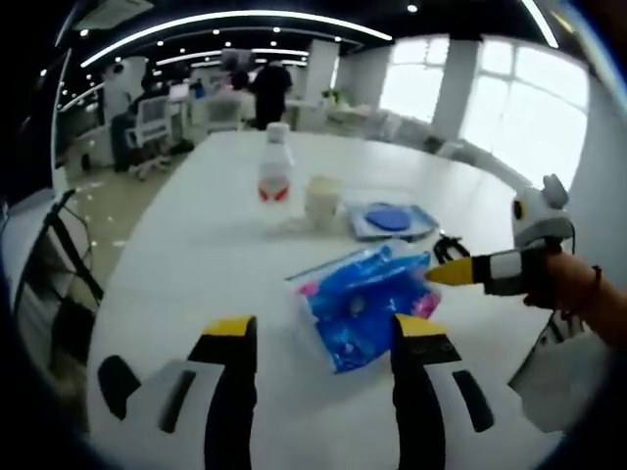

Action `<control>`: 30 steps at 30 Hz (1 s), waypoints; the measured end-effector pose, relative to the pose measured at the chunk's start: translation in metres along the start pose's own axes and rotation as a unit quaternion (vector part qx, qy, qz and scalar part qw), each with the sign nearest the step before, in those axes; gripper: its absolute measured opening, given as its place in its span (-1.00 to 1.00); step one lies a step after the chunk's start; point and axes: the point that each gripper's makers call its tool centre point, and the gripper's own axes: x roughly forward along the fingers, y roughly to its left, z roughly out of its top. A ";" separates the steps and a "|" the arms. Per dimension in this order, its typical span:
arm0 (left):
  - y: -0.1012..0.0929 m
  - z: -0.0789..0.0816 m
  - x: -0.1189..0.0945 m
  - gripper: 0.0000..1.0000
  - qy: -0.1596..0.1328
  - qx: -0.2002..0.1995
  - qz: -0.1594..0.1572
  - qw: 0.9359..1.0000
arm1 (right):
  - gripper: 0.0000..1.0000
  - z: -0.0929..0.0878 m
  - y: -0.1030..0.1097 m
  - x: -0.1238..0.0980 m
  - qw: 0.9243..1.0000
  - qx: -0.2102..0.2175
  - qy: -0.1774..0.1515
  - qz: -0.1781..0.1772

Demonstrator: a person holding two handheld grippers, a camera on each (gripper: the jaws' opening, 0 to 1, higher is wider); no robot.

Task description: Arrange the tabletop items into an orderly group along one side of the table until the central work area is clear of visible clutter.

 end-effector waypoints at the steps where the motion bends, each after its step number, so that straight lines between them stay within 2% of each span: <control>1: -0.001 0.000 0.000 -0.14 -0.001 -0.001 -0.002 1.000 | -0.98 0.000 0.000 -0.001 1.000 0.000 0.000 0.000; 4: -0.003 0.000 0.002 -0.16 0.003 -0.003 -0.008 1.000 | -0.98 0.004 0.001 -0.007 1.000 0.000 -0.005 0.001; 10: -0.010 -0.002 0.007 -0.33 0.015 -0.013 -0.017 1.000 | -0.98 0.010 0.003 -0.016 1.000 -0.001 -0.015 0.005; 15: -0.020 0.001 0.008 -0.77 0.011 -0.024 -0.028 0.999 | -0.98 0.013 0.000 -0.023 1.000 -0.008 -0.018 -0.003; 19: -0.025 0.000 0.009 -0.90 0.020 -0.007 -0.028 0.999 | -0.98 0.014 -0.004 -0.027 1.000 -0.009 -0.020 -0.011; 21: -0.029 0.000 0.010 -0.97 0.019 -0.021 -0.034 0.999 | -0.98 0.015 -0.006 -0.030 1.000 -0.007 -0.021 -0.015; 30: -0.045 0.000 0.016 -1.00 0.035 -0.017 -0.054 0.998 | -0.98 0.017 -0.017 -0.044 0.999 -0.019 -0.022 -0.040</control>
